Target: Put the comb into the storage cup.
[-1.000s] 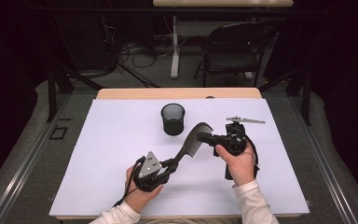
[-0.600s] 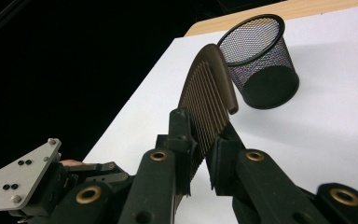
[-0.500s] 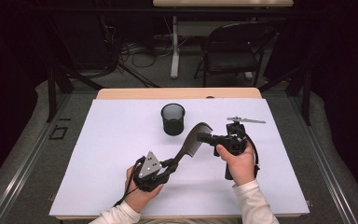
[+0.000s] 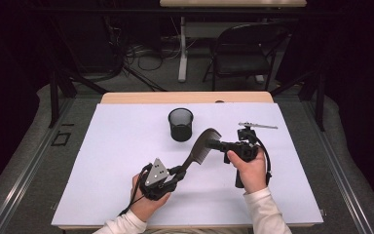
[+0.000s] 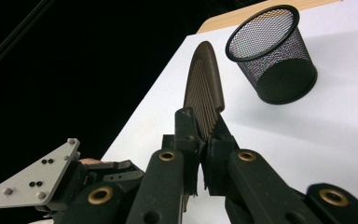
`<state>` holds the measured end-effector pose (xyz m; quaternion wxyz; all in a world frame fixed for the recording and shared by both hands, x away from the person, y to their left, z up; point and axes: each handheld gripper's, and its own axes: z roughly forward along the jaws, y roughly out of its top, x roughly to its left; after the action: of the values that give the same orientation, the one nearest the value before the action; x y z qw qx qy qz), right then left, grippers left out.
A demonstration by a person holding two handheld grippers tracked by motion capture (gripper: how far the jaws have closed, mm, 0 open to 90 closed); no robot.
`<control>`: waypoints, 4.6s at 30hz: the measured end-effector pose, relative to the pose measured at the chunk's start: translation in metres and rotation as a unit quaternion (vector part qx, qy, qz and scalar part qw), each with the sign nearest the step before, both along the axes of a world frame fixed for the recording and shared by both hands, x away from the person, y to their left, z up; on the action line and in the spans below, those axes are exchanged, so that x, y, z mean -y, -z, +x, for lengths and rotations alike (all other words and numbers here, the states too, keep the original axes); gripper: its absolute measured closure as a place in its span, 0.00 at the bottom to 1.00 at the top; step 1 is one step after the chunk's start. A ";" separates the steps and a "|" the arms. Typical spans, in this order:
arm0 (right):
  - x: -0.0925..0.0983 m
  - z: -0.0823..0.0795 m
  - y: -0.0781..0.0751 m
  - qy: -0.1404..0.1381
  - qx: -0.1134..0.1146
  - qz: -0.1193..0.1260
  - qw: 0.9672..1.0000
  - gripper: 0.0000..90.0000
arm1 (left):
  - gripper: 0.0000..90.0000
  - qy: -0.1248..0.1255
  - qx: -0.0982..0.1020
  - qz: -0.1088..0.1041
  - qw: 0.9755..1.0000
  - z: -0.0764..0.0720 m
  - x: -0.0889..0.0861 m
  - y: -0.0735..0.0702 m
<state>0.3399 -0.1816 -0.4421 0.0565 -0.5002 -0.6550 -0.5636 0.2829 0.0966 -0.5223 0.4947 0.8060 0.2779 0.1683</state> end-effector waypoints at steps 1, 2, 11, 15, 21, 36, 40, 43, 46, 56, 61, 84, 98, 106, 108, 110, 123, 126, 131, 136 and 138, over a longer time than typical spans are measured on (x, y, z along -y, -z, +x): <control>0.000 0.000 0.000 0.000 0.000 0.002 1.000 0.97 | 0.81 0.000 0.001 0.000 1.000 0.000 0.000 0.000; 0.000 0.000 0.000 -0.001 -0.002 0.003 1.000 0.97 | 0.81 0.000 0.001 0.000 1.000 0.000 0.000 0.000; 0.001 0.001 0.001 -0.004 -0.002 0.010 1.000 0.97 | 0.81 0.000 0.000 -0.001 1.000 0.000 0.000 0.000; 0.001 0.001 0.002 -0.007 -0.002 0.011 1.000 0.98 | 0.81 0.001 0.001 0.001 1.000 0.000 0.000 0.000; 0.002 0.001 0.001 -0.007 -0.004 0.013 1.000 0.98 | 0.81 0.001 0.001 0.001 1.000 0.000 0.000 0.000; 0.002 0.001 0.002 -0.011 -0.005 0.019 1.000 0.98 | 0.81 0.001 0.003 -0.002 1.000 0.000 0.000 0.002; 0.002 0.002 0.003 -0.013 -0.006 0.025 1.000 0.98 | 0.81 0.001 0.002 -0.002 1.000 0.000 0.000 0.002; 0.003 0.002 0.003 -0.016 -0.008 0.029 0.999 0.98 | 0.81 0.001 0.003 -0.002 1.000 0.000 0.000 0.002; 0.003 0.002 0.004 -0.016 -0.008 0.031 0.999 0.98 | 0.81 0.001 0.003 -0.002 1.000 0.000 0.000 0.002; 0.003 0.003 0.004 -0.019 -0.009 0.035 0.999 0.98 | 0.80 -0.001 0.006 -0.002 1.000 0.000 0.000 0.002; 0.003 0.003 0.004 -0.019 -0.008 0.038 0.999 0.98 | 0.80 -0.001 0.007 -0.001 1.000 0.000 0.000 0.002; 0.005 0.002 0.004 -0.010 0.001 0.042 0.999 0.98 | 0.70 -0.011 0.003 -0.021 1.000 0.003 -0.004 0.000; 0.009 0.002 0.004 0.002 0.018 0.046 0.999 0.98 | 0.59 -0.020 -0.001 -0.027 0.999 0.007 -0.008 -0.001; 0.011 0.002 0.003 0.010 0.026 0.049 0.998 0.98 | 0.55 -0.024 -0.007 -0.030 0.999 0.009 -0.009 -0.002; 0.012 0.001 0.003 0.012 0.029 0.048 0.998 0.98 | 0.54 -0.026 -0.007 -0.031 0.999 0.009 -0.010 -0.002; 0.013 0.001 0.002 0.014 0.028 0.050 0.998 0.98 | 0.51 -0.031 -0.005 -0.032 0.999 0.009 -0.010 -0.003; 0.021 0.001 0.000 0.030 0.037 0.048 0.998 0.98 | 0.43 -0.055 0.007 -0.032 0.998 0.015 -0.015 -0.006; 0.022 0.000 -0.001 0.035 0.040 0.047 0.998 0.98 | 0.45 -0.046 -0.004 -0.041 0.998 0.017 -0.016 -0.006; 0.026 0.001 -0.001 0.044 0.045 0.043 0.997 0.98 | 0.45 -0.052 -0.002 -0.041 0.998 0.020 -0.018 -0.008; 0.031 0.001 -0.002 0.051 0.047 0.042 0.997 0.98 | 0.47 -0.044 0.013 -0.033 0.998 0.025 -0.021 -0.009; 0.032 0.001 -0.002 0.052 0.048 0.043 0.997 0.98 | 0.47 -0.045 0.012 -0.039 0.998 0.026 -0.023 -0.010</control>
<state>0.3406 -0.2136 -0.4400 0.0172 -0.5032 -0.6053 -0.6166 0.3090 0.1193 -0.5124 0.5206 0.7710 0.3142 0.1890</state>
